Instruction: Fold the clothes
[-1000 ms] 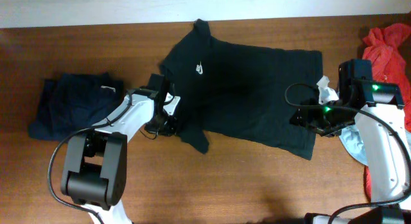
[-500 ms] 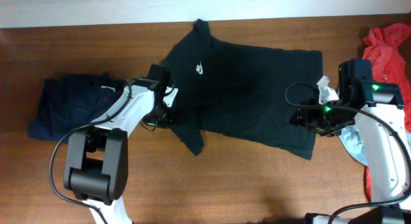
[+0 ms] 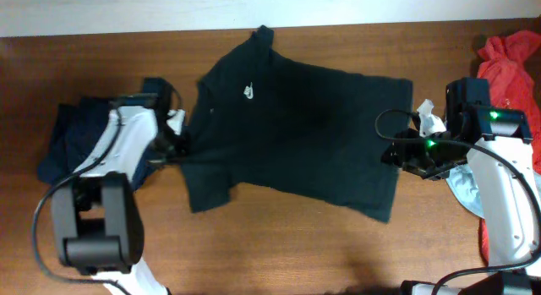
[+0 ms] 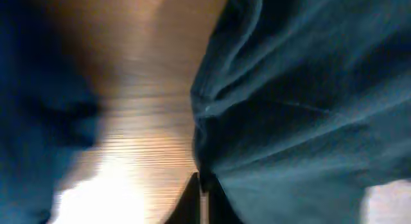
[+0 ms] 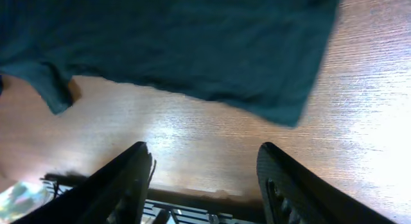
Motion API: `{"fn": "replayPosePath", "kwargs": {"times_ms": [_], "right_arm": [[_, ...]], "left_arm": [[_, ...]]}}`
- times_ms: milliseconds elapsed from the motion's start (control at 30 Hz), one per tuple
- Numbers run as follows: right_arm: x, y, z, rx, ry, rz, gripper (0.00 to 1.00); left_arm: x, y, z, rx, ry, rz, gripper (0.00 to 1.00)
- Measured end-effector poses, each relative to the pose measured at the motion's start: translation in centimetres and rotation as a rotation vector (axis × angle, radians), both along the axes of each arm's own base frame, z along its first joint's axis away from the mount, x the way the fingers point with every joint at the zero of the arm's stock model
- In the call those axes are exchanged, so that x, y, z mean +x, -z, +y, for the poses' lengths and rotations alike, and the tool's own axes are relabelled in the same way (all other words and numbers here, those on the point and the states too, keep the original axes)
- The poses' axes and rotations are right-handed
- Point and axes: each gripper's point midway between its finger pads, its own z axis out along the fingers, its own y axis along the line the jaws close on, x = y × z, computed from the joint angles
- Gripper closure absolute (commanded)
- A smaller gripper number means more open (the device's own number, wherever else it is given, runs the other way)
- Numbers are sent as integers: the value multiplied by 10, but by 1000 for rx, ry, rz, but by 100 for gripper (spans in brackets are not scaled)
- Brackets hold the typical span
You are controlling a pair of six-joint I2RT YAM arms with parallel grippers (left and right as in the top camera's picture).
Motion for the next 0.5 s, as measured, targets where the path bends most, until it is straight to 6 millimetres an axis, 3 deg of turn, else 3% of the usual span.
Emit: {"fn": "replayPosePath", "kwargs": {"times_ms": [100, 267, 367, 433, 500], "right_arm": [[0, 2, -5, -29, 5, 1, 35], [-2, 6, -10, -58, 9, 16, 31], [-11, 19, -10, -62, 8, 57, 32], [-19, 29, -9, -59, 7, 89, 43], [-29, 43, -8, -56, 5, 127, 78]], "left_arm": [[4, -8, 10, 11, -30, -29, 66], [5, -9, 11, 13, -31, -31, 65], [5, -9, 10, 11, -25, -31, 66], [5, -9, 6, -10, -13, -31, 71], [5, -10, 0, -44, 13, -33, 76]]}}
